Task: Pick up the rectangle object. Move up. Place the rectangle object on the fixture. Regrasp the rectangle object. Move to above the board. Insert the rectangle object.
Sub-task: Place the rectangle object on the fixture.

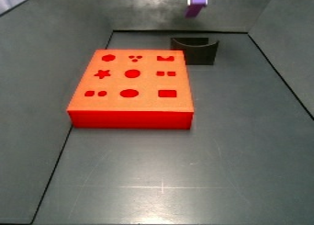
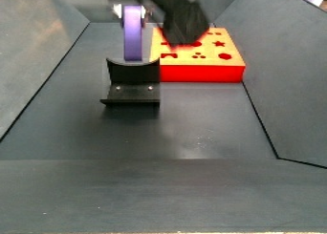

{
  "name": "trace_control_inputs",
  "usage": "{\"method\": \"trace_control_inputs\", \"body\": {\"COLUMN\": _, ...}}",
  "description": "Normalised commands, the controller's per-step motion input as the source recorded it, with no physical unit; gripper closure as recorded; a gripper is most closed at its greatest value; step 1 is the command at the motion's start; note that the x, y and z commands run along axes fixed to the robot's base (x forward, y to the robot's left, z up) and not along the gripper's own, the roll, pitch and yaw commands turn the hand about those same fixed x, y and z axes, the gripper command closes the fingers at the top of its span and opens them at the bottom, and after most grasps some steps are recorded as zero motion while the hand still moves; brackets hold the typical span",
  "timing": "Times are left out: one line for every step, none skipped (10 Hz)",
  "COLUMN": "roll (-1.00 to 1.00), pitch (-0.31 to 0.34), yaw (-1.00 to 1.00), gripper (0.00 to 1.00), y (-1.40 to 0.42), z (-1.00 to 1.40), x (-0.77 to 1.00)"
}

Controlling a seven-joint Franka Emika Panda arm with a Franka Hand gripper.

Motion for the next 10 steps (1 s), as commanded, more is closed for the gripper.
{"method": "trace_control_inputs", "body": {"roll": -0.77, "pitch": 0.275, "yaw": -0.13, "gripper": 1.0, "y": 0.13, "z": -1.0, "x": 0.16}}
{"method": "trace_control_inputs", "body": {"roll": -0.66, "pitch": 0.252, "yaw": -0.16, "gripper": 1.0, "y": 0.14, "z": -1.0, "x": 0.16}}
{"method": "trace_control_inputs", "body": {"roll": -0.37, "pitch": 0.173, "yaw": -0.22, "gripper": 1.0, "y": 0.14, "z": -1.0, "x": 0.17}}
{"method": "trace_control_inputs", "body": {"roll": -0.28, "pitch": 0.138, "yaw": -0.23, "gripper": 1.0, "y": 0.14, "z": -1.0, "x": 0.18}}
{"method": "trace_control_inputs", "body": {"roll": -0.19, "pitch": 0.069, "yaw": -0.23, "gripper": 1.0, "y": 0.13, "z": -0.95, "x": 0.18}}
{"method": "trace_control_inputs", "body": {"roll": -0.17, "pitch": 0.042, "yaw": -0.23, "gripper": 1.0, "y": 0.11, "z": -0.81, "x": 0.15}}
{"method": "trace_control_inputs", "body": {"roll": -0.15, "pitch": 0.005, "yaw": -0.2, "gripper": 1.0, "y": 0.09, "z": -0.53, "x": 0.12}}
{"method": "trace_control_inputs", "body": {"roll": -0.11, "pitch": -0.038, "yaw": -0.16, "gripper": 1.0, "y": 0.1, "z": -0.34, "x": 0.09}}
{"method": "trace_control_inputs", "body": {"roll": -0.08, "pitch": -0.054, "yaw": -0.14, "gripper": 1.0, "y": 0.11, "z": -0.33, "x": 0.06}}
{"method": "trace_control_inputs", "body": {"roll": -0.08, "pitch": -0.054, "yaw": -0.11, "gripper": 1.0, "y": 0.11, "z": -0.33, "x": 0.06}}
